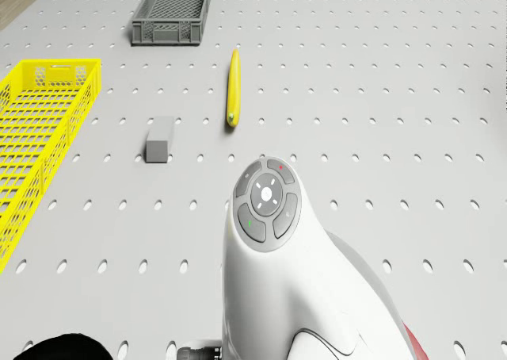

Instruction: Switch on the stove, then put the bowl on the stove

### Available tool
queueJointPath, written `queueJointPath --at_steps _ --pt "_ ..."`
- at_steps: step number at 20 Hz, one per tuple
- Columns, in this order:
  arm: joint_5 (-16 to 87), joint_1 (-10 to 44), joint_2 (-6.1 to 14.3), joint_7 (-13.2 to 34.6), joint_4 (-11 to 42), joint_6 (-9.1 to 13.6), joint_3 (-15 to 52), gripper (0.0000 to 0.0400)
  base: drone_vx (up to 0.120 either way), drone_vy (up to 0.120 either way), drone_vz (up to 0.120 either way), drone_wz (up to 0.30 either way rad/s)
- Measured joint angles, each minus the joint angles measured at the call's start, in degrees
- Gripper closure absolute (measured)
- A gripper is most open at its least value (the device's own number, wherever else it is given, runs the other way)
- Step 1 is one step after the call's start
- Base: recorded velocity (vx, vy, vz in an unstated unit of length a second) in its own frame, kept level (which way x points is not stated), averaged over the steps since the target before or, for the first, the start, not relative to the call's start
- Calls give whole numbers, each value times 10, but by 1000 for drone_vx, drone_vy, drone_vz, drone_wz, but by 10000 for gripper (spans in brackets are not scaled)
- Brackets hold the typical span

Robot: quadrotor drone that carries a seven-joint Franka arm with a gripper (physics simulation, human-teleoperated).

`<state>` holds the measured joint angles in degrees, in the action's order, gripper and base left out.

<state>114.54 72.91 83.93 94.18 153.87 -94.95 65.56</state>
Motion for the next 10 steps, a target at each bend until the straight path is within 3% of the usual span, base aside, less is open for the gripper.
queueJointPath --at_steps 10 --pt "0 0 1 0 0 -1 0 300 -120 0 0 0"
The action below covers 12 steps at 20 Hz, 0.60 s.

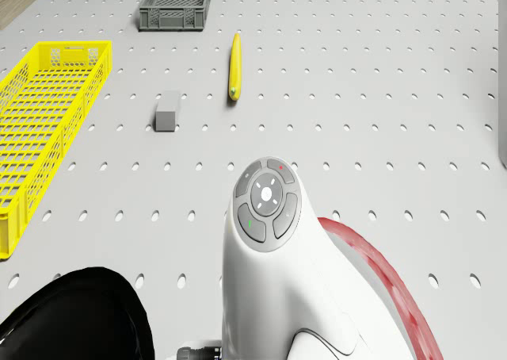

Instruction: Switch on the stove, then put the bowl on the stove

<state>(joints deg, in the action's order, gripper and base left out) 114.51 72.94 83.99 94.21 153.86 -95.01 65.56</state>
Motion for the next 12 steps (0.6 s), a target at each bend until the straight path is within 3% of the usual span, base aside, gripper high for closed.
queueJointPath --at_steps 12 --pt "0 0 1 0 0 -1 0 300 -120 0 0 0"
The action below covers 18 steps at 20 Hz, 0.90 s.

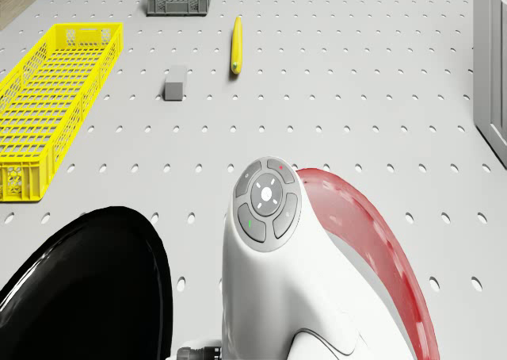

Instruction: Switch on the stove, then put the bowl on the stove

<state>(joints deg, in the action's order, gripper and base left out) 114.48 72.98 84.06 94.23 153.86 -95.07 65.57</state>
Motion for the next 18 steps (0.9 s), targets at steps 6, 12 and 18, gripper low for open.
queueJointPath --at_steps 6,12,18 --pt "0 0 0 0 0 0 0 300 -120 0 0 0" --pt "0 0 1 0 0 -1 0 300 -120 0 0 0" --pt "0 0 1 0 0 -1 0 300 -120 0 0 0"
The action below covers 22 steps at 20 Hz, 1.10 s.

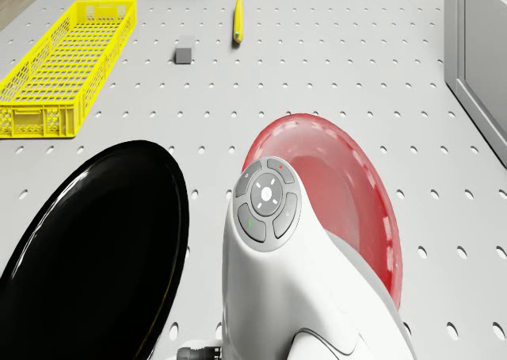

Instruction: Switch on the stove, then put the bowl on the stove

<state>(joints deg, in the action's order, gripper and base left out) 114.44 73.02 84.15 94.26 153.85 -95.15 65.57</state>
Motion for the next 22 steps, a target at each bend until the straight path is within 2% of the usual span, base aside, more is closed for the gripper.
queueJointPath --at_steps 15,21,22 --pt "0 0 1 0 0 -1 0 300 -120 0 0 0" --pt "0 0 1 0 0 -1 0 300 -7 0 0 0" --pt "0 0 1 0 0 -1 0 276 0 0 0 0"
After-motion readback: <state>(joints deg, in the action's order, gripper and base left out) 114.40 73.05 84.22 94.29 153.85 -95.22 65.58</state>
